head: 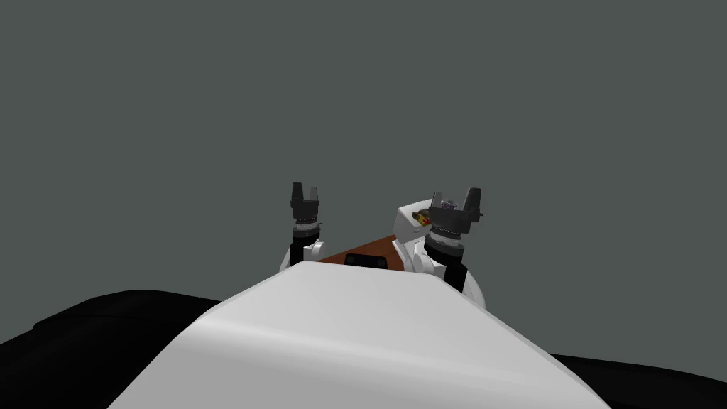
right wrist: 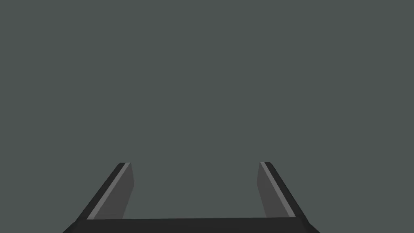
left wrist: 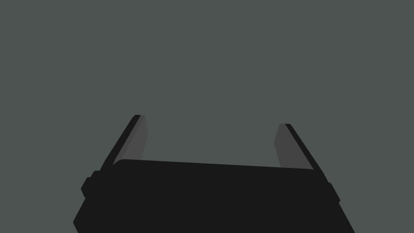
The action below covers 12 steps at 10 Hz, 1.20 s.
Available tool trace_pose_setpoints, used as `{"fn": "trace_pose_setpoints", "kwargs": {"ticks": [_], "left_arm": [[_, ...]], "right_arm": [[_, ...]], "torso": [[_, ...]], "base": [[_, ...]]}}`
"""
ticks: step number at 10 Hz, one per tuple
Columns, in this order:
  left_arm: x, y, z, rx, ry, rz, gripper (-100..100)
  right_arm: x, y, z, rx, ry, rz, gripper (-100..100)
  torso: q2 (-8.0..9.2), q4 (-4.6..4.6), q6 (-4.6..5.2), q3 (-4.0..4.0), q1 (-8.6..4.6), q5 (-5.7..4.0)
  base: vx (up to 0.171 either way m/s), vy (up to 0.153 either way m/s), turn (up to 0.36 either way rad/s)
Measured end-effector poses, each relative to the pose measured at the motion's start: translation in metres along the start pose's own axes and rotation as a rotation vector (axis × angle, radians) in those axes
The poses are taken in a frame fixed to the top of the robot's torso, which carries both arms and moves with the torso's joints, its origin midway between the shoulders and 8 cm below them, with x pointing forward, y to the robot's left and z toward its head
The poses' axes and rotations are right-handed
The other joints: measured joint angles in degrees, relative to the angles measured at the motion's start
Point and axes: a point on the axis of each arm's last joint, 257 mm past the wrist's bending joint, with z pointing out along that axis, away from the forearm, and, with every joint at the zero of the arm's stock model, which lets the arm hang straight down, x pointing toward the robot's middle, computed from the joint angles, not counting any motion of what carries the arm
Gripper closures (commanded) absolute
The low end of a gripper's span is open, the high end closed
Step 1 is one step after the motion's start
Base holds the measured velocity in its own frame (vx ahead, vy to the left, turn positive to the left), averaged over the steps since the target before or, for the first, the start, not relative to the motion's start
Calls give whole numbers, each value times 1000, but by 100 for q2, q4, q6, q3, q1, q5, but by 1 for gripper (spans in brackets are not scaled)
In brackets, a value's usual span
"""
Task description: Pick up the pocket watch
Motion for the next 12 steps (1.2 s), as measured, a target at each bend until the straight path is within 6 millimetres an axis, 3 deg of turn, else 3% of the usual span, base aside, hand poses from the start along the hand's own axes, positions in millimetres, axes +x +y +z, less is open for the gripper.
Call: {"fn": "trace_pose_setpoints", "kwargs": {"ticks": [4, 12], "left_arm": [[0, 0, 0, 0, 0, 0, 0], [0, 0, 0, 0, 0, 0, 0]], "right_arm": [[3, -31, -21, 97, 75, -49, -100], [-5, -102, -98, 372, 265, -174, -100]], "torso": [[1, 0, 0, 0, -11, -3], [0, 0, 0, 0, -5, -1]], "base": [[0, -20, -9], [1, -11, 19]]}}
